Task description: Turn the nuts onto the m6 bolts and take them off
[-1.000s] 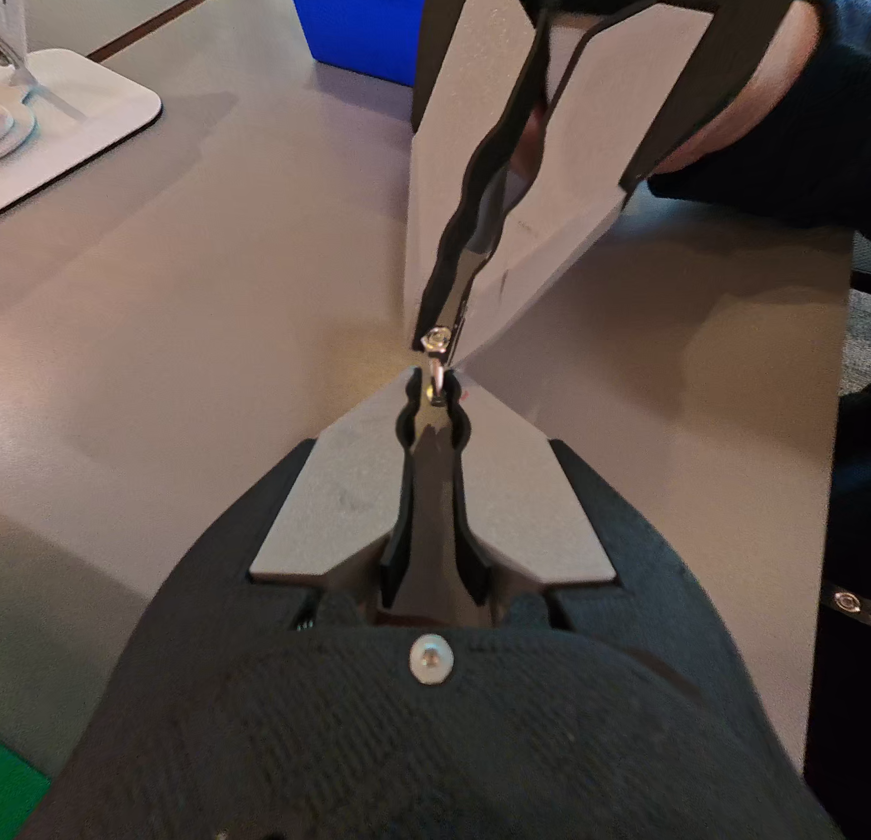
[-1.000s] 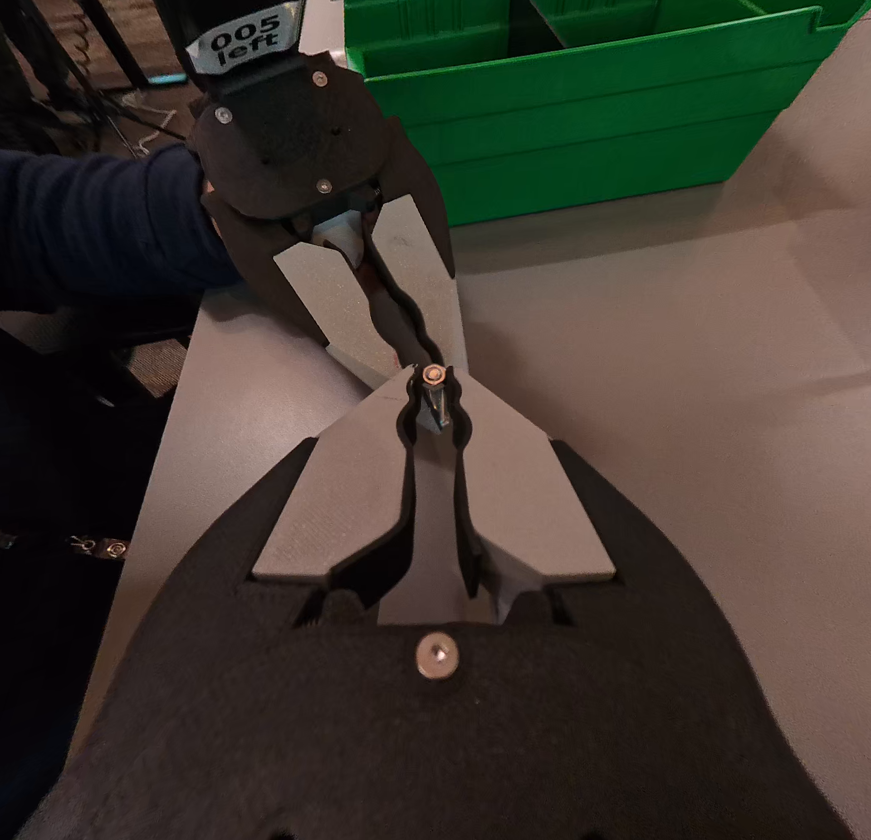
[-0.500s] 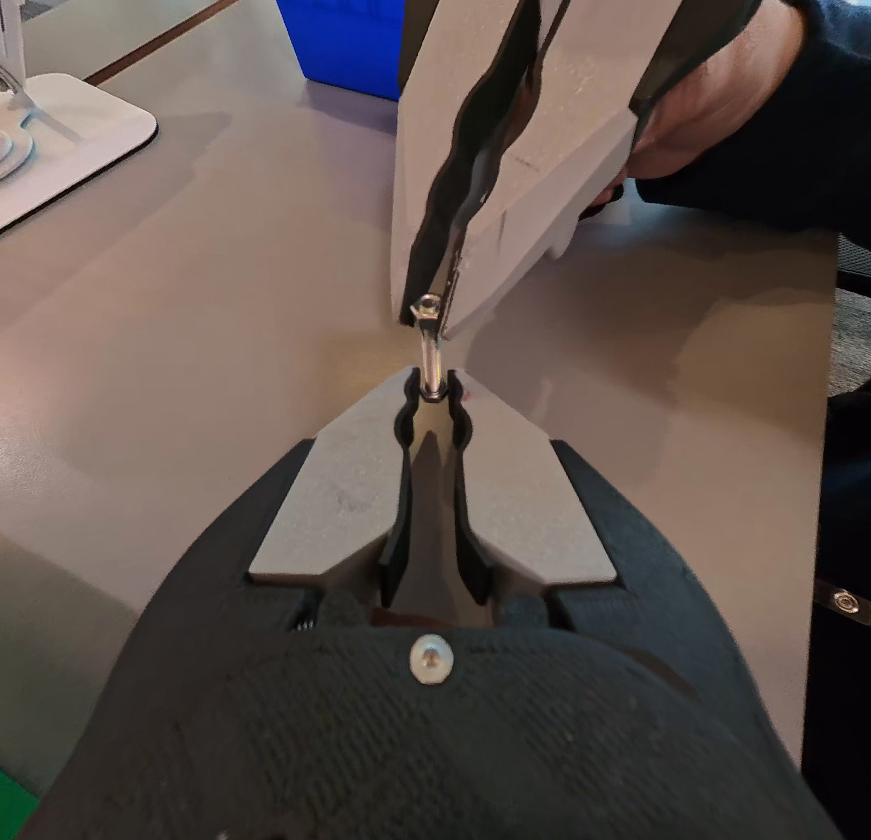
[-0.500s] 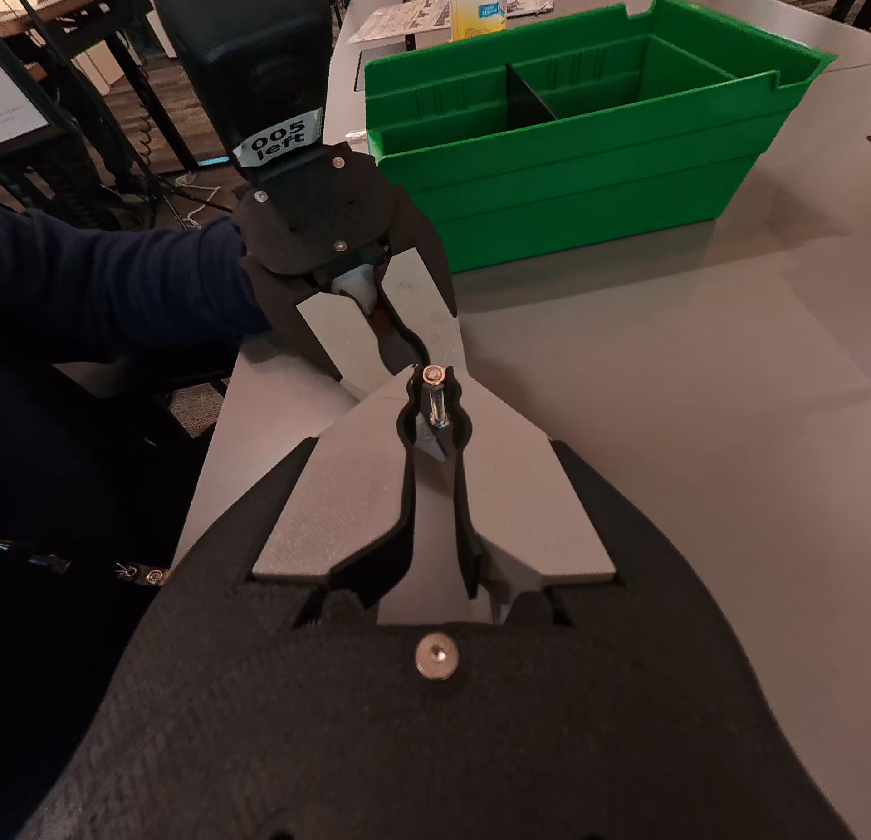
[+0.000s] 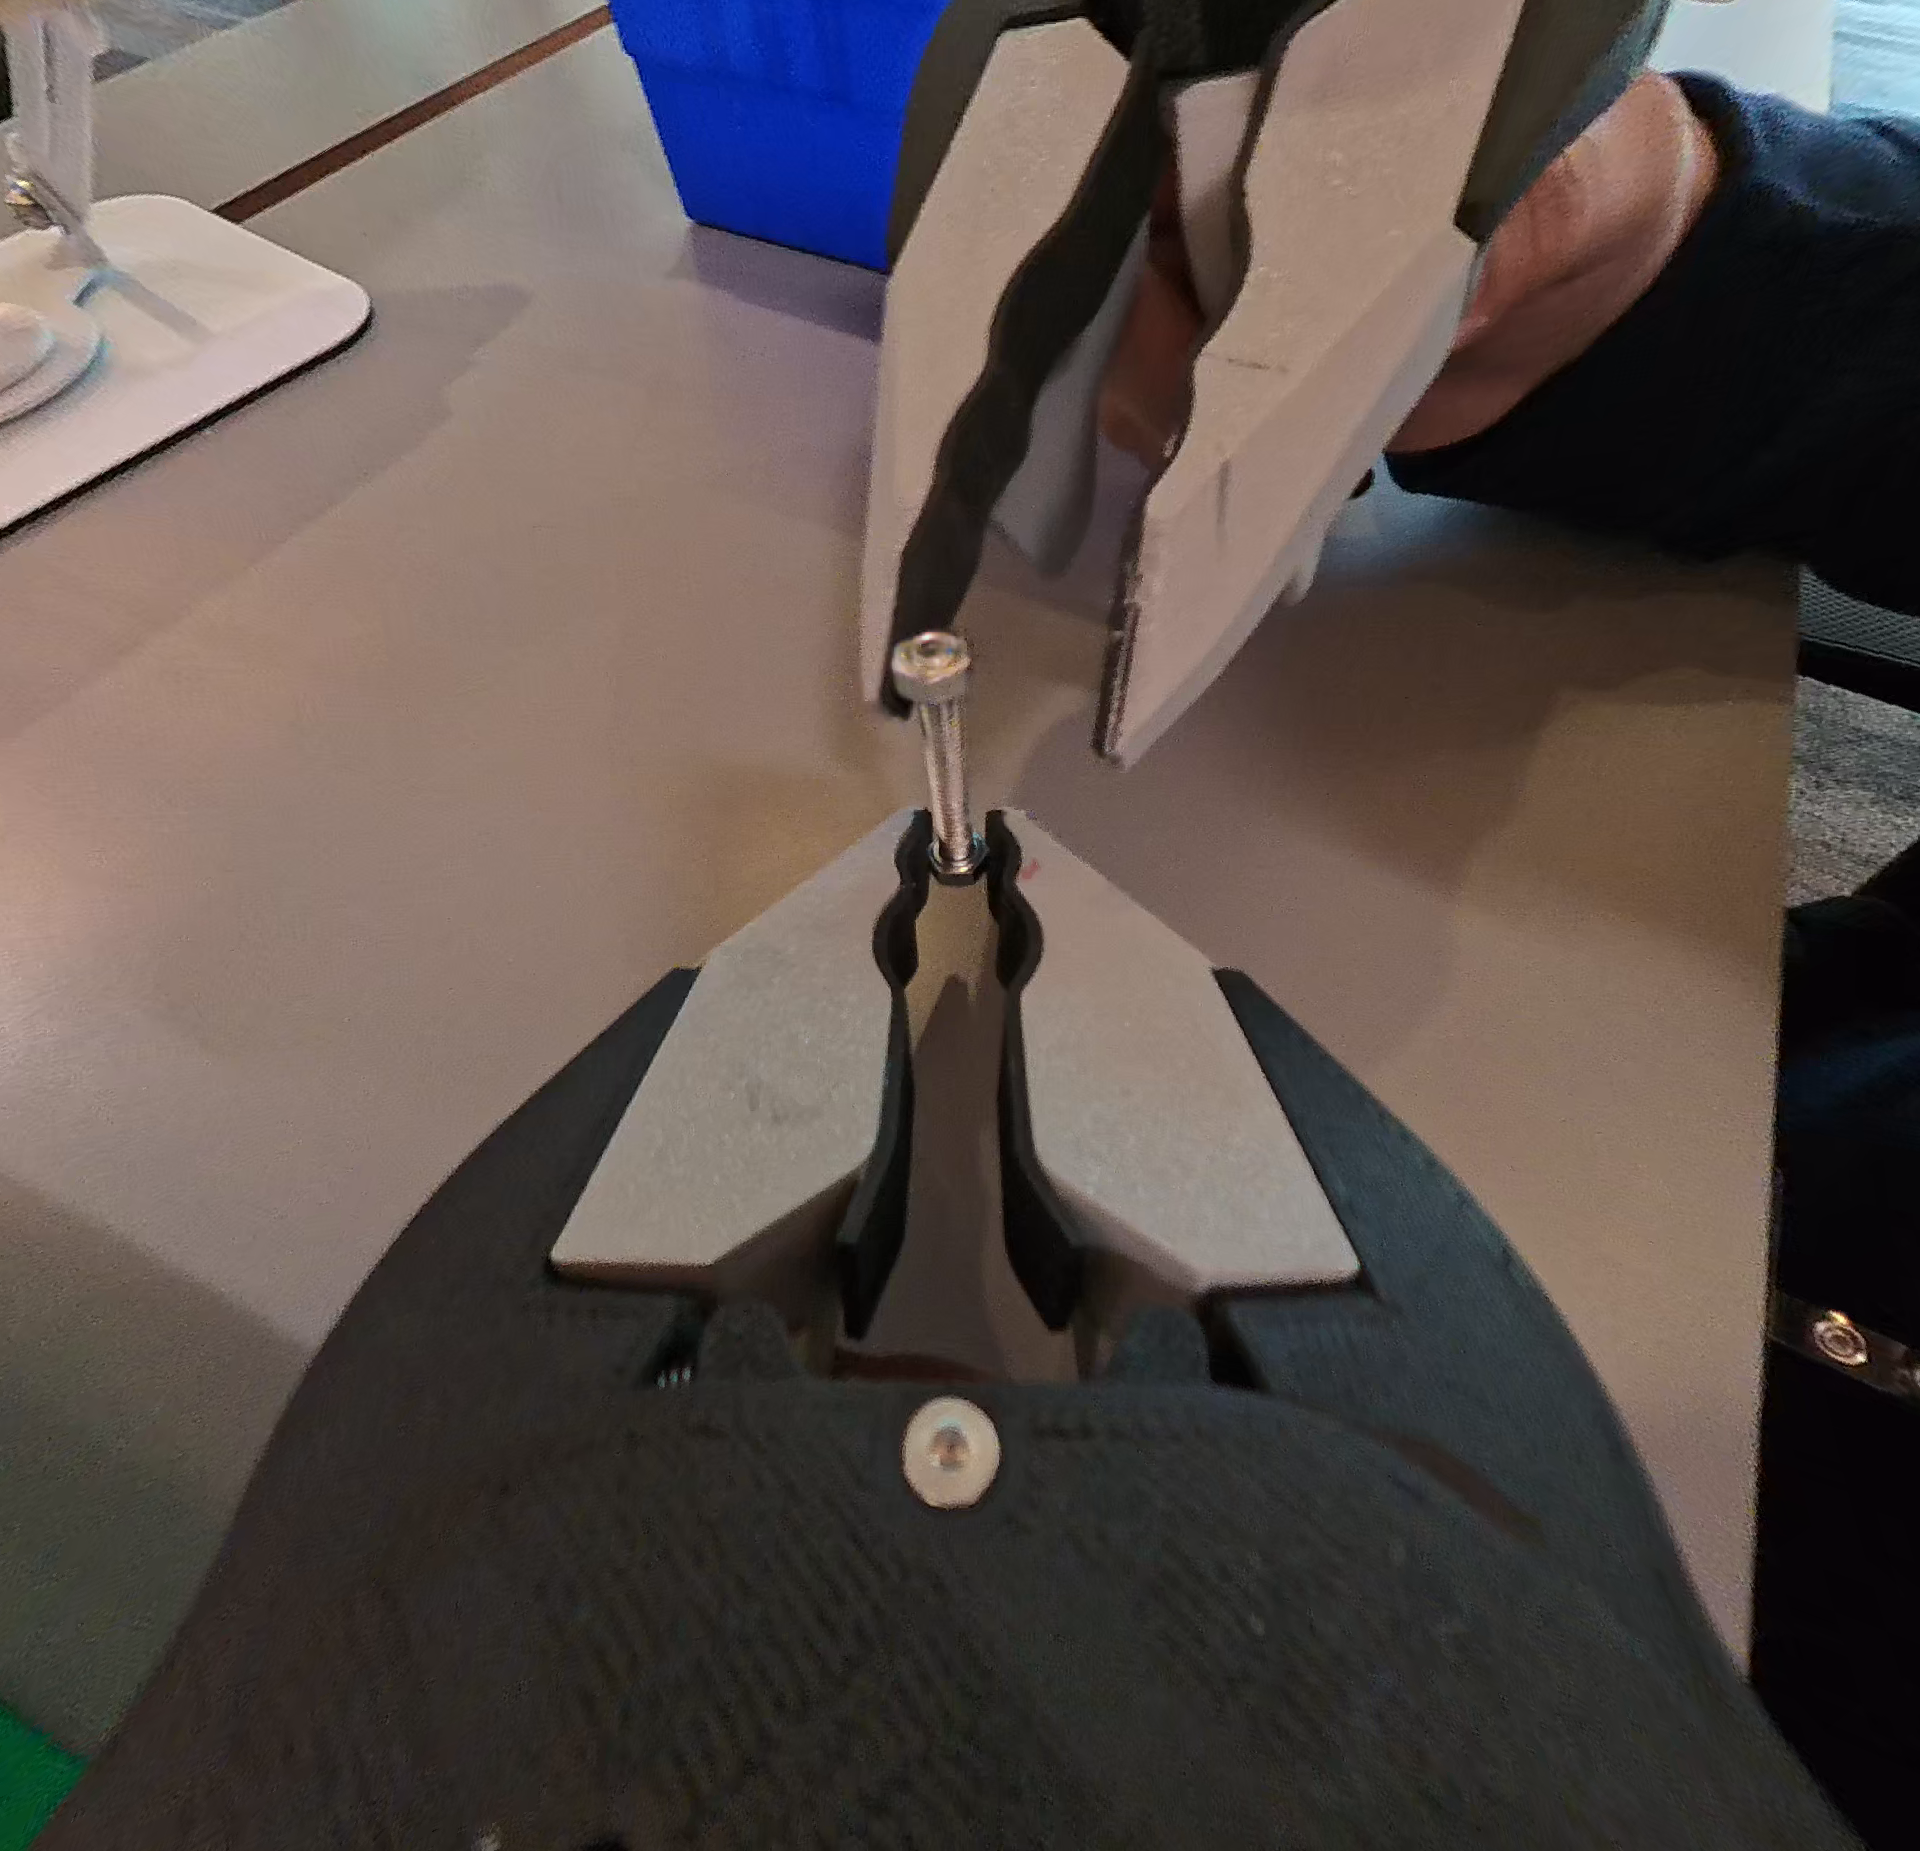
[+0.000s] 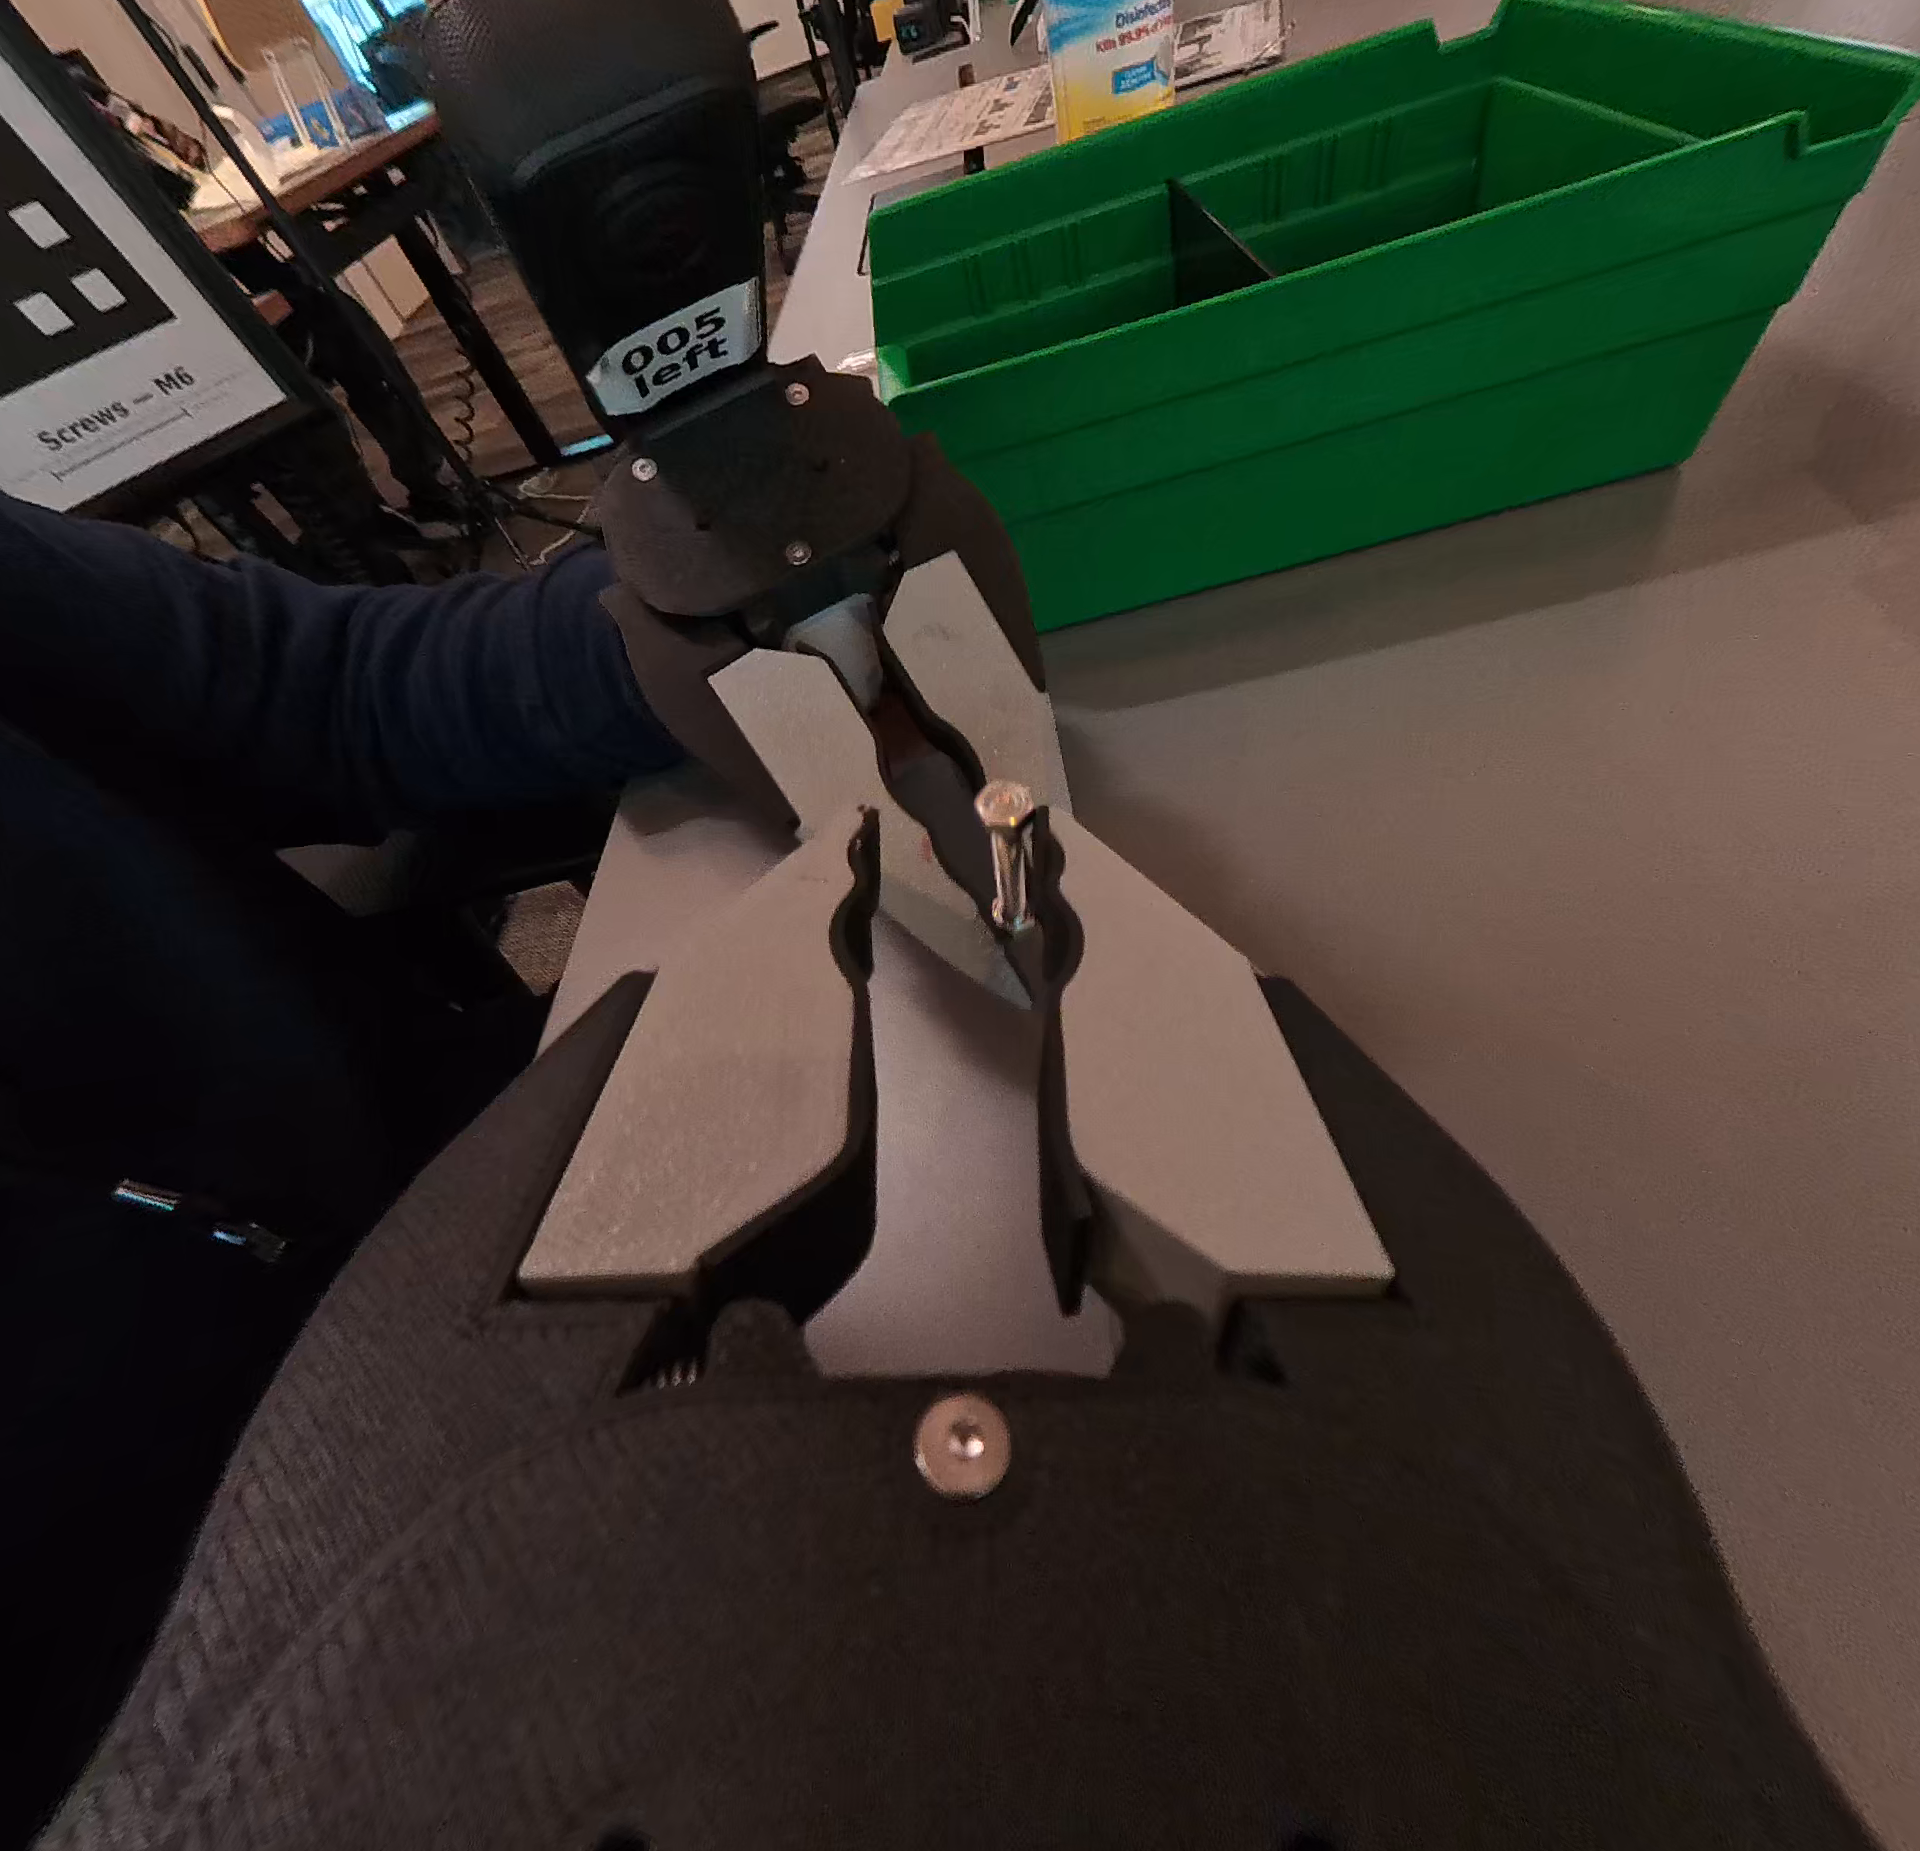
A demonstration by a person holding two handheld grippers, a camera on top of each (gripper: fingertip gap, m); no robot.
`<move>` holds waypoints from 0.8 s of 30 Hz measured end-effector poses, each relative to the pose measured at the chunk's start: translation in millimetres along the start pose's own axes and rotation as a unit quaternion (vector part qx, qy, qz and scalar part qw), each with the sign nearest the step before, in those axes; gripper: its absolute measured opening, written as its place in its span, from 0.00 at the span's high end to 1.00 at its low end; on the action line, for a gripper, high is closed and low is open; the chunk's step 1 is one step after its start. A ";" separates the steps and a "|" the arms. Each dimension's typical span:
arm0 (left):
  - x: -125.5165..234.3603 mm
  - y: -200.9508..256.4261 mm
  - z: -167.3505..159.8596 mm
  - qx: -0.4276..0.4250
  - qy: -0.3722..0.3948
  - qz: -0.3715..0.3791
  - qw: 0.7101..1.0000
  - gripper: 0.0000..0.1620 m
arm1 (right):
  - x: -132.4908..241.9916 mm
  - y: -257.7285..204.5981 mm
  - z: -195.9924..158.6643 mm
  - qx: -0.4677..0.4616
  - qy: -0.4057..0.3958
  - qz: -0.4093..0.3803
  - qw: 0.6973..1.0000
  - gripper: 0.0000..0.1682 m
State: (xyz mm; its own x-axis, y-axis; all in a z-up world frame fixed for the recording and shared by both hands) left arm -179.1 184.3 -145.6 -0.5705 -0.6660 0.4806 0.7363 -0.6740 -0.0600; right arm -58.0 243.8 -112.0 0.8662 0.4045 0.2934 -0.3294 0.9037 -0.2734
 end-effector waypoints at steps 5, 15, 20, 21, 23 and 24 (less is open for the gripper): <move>2.4 -5.1 -0.4 0.018 0.005 0.006 1.000 0.95 | 12.8 -1.5 4.5 0.009 0.027 -0.007 1.000 0.91; 3.3 -10.4 -1.1 0.035 0.005 0.016 0.999 0.95 | 4.1 -4.7 3.3 0.007 0.012 0.019 1.000 0.93; 0.0 -3.2 -0.2 0.010 -0.002 0.009 1.000 0.95 | -2.1 6.0 4.8 -0.006 0.012 -0.026 1.000 0.78; -0.2 -2.6 -0.4 0.010 -0.003 0.004 1.000 0.95 | -5.4 4.9 4.4 -0.004 0.008 -0.017 1.000 0.78; 0.1 -3.4 -0.5 0.015 -0.003 0.004 1.000 0.95 | -9.1 1.6 4.4 -0.001 0.004 -0.001 1.000 0.80; 0.6 -4.5 -0.4 0.019 -0.001 0.006 1.000 0.95 | -8.7 1.0 4.5 -0.001 0.003 -0.001 1.000 0.80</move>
State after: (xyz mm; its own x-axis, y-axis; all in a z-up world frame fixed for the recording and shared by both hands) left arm -182.9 186.8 -145.4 -0.5605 -0.6736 0.4817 0.7564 -0.6533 -0.0335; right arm -67.5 241.8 -110.7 0.8691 0.4019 0.2885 -0.3274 0.9044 -0.2738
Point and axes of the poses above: each gripper's, where its closed fingertips meet, x back along the fingers, z out of its top, y = z × x across the jaws, the point moved 9 cm from there along x, back along the fingers, and after that the axes turned 7 degrees about z, right-handed, at the moved point
